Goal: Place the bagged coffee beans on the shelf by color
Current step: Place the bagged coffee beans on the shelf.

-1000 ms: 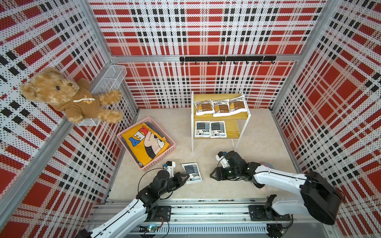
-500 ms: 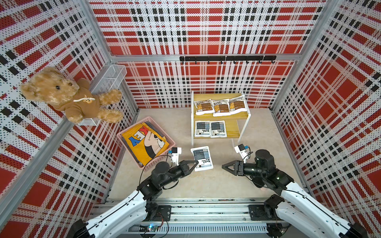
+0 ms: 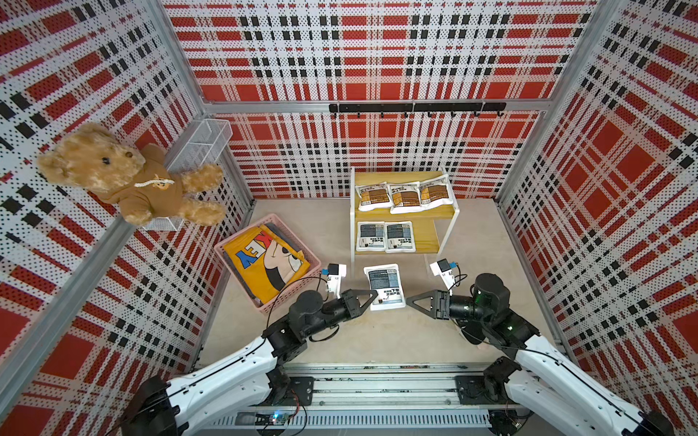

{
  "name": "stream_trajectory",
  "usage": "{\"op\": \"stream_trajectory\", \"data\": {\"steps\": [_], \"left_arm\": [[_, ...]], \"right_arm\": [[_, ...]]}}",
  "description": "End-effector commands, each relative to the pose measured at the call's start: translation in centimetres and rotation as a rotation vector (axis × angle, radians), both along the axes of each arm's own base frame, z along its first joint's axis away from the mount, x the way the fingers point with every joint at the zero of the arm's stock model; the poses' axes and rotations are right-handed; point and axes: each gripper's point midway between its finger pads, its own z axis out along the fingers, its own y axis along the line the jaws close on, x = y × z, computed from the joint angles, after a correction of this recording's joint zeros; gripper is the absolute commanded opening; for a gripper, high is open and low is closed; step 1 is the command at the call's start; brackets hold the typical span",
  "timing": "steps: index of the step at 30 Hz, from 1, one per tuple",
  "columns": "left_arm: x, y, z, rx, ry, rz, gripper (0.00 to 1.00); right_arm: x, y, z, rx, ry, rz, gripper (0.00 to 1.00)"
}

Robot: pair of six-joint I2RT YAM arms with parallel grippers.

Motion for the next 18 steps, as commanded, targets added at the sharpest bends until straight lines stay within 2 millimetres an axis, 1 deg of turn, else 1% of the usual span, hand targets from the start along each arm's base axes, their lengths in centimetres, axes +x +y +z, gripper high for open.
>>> {"op": "stream_trajectory", "data": {"steps": [1,4,7,11,18], "left_arm": [[0.3,-0.2,1.9,-0.031,-0.055,0.008,0.00],[0.3,-0.3,2.2,-0.036,-0.061,0.006,0.00],[0.3,-0.3,2.3,-0.036,-0.063,0.006,0.00],[0.3,-0.3,2.3,-0.036,-0.062,0.008,0.00],[0.3,-0.6,2.1,-0.033,-0.059,-0.003,0.00]], "right_arm": [[-0.3,0.5,0.4,0.024,-0.014,0.025,0.53],[-0.5,1.2,0.0,0.017,-0.010,0.040,0.49],[-0.5,1.7,-0.5,0.004,-0.002,0.048,0.48],[-0.4,2.0,-0.7,0.000,0.001,0.047,0.40],[0.3,2.2,-0.8,-0.013,-0.003,0.020,0.33]]}}
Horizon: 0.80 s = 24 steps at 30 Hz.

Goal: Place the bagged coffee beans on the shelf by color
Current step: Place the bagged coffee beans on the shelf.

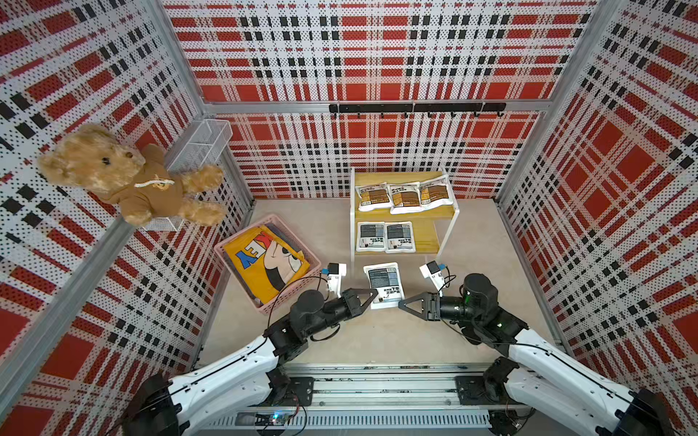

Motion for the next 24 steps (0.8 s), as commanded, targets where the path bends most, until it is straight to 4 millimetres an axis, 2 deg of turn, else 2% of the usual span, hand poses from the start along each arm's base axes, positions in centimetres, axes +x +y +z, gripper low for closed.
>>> {"op": "stream_trajectory", "data": {"steps": [1,5,12,13,14,16,18,21,24], "left_arm": [[-0.1,-0.5,2.1,-0.036,-0.056,-0.015,0.00],[-0.1,-0.7,1.8,-0.032,-0.051,-0.025,0.00],[0.1,-0.7,1.5,-0.027,-0.044,-0.020,0.00],[0.1,-0.6,1.5,-0.027,-0.043,-0.016,0.03],[0.2,-0.5,1.4,-0.027,-0.041,-0.012,0.11],[0.5,-0.1,1.3,-0.023,-0.034,0.006,0.32],[1.0,0.6,1.2,-0.011,-0.034,0.040,0.45],[1.5,1.9,0.9,0.021,-0.028,0.096,0.59],[1.7,3.5,0.3,0.057,-0.021,0.153,0.61]], "right_arm": [[0.7,0.2,0.6,0.010,-0.038,-0.022,0.31],[1.4,0.6,0.7,0.007,-0.041,-0.039,0.24],[1.8,1.0,0.7,-0.015,-0.045,-0.047,0.00],[1.9,0.9,0.6,-0.025,-0.047,-0.057,0.00],[2.0,0.7,0.6,-0.036,-0.052,-0.074,0.00],[2.3,0.1,0.6,-0.063,-0.065,-0.114,0.00],[2.6,-0.8,0.9,-0.096,-0.086,-0.168,0.00],[3.2,-2.6,0.6,-0.194,-0.100,-0.256,0.00],[4.1,-4.9,0.4,-0.327,-0.112,-0.365,0.00]]}}
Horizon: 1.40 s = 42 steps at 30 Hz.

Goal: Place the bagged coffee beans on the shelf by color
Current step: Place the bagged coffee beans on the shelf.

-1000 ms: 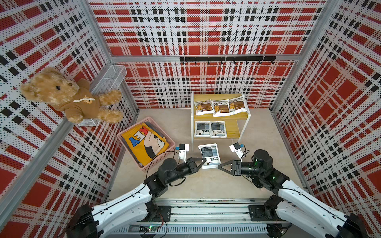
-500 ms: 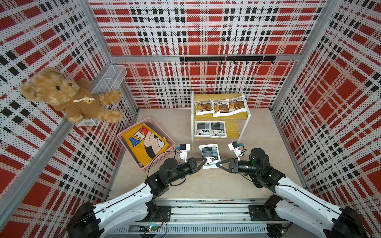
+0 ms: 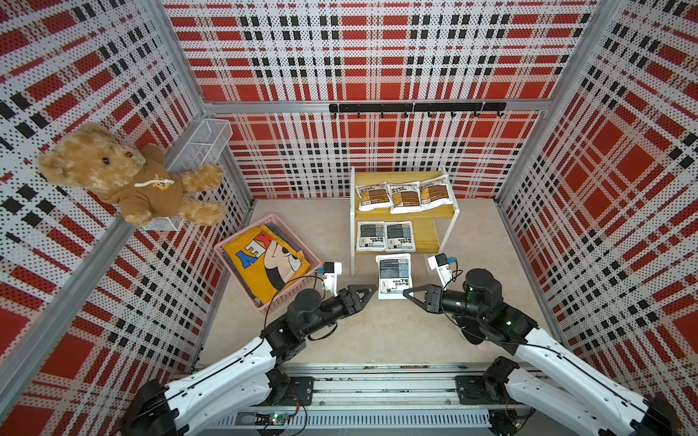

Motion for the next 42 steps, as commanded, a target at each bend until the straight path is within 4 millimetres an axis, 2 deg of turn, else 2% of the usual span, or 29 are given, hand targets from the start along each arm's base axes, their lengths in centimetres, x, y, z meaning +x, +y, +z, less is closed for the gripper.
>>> {"op": "stream_trajectory", "data": {"steps": [1,5,11,18,26,34,42], "left_arm": [[0.5,1.9,0.0,0.044,-0.007,0.079,0.61],[0.1,3.3,-0.7,0.047,0.003,0.111,0.62],[-0.4,4.4,-1.2,0.036,0.008,0.129,0.63],[-0.4,4.8,-1.6,0.045,0.009,0.125,0.65],[-0.1,4.8,-1.8,0.058,0.012,0.120,0.66],[-0.1,5.0,-2.2,0.059,0.023,0.125,0.66],[0.0,4.9,-2.7,0.063,0.035,0.121,0.66]], "right_arm": [[1.2,-3.4,-1.3,-0.204,-0.013,-0.165,0.00],[2.6,-5.0,-0.9,-0.337,-0.027,-0.235,0.00],[5.0,-6.1,-0.5,-0.486,-0.033,-0.282,0.00],[8.1,-7.3,-0.1,-0.527,-0.037,-0.333,0.00],[10.7,-7.3,-0.5,-0.577,-0.042,-0.339,0.00],[12.1,-8.3,-0.3,-0.621,-0.066,-0.372,0.00],[12.6,-8.1,-0.9,-0.613,-0.053,-0.385,0.00]]}}
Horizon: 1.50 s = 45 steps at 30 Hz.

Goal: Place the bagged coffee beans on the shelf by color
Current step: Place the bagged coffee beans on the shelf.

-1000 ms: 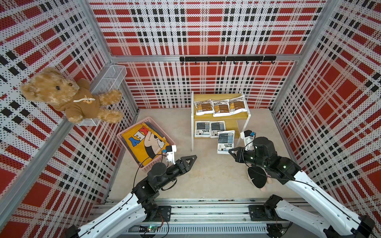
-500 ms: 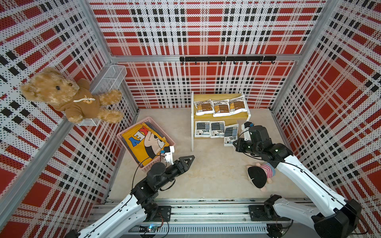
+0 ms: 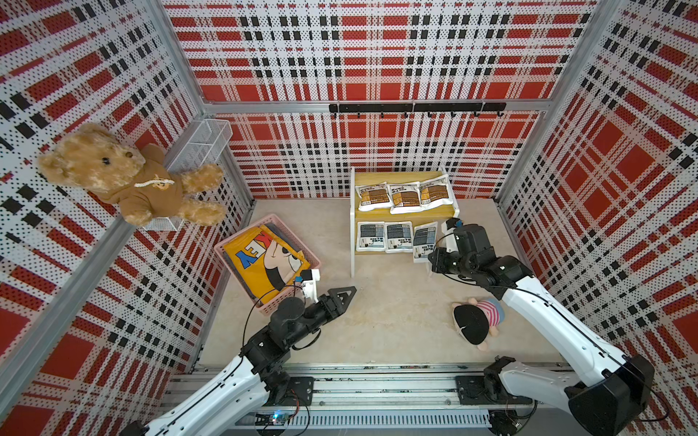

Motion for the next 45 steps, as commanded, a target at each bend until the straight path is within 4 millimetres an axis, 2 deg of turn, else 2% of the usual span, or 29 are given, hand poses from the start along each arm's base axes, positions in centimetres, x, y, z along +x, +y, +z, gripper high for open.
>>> {"op": "stream_trajectory", "data": {"steps": [1,13,19,25,29,34,45], "left_arm": [[0.0,0.0,-0.3,0.007,-0.003,-0.009,0.66],[-0.2,0.0,-0.7,0.007,0.009,-0.015,0.66],[-0.2,0.0,-0.7,0.008,0.010,-0.016,0.66],[-0.1,-0.3,-0.9,0.007,0.015,-0.023,0.66],[0.1,-0.6,-0.6,0.009,0.009,-0.031,0.66],[0.2,-0.6,-0.4,0.018,0.004,-0.032,0.67],[-0.1,-0.7,-2.0,0.019,0.034,-0.048,0.67]], "right_arm": [[1.0,0.0,0.3,0.002,-0.026,-0.018,0.00],[2.5,0.6,0.7,0.059,-0.057,-0.050,0.00],[1.3,1.4,2.4,0.154,-0.109,-0.003,0.00],[0.4,1.9,2.3,0.269,-0.115,-0.011,0.00],[0.9,2.9,2.1,0.355,-0.107,-0.013,0.00],[1.8,2.0,1.6,0.366,-0.100,-0.101,0.00],[2.9,1.0,1.1,0.502,-0.096,-0.189,0.00]]}}
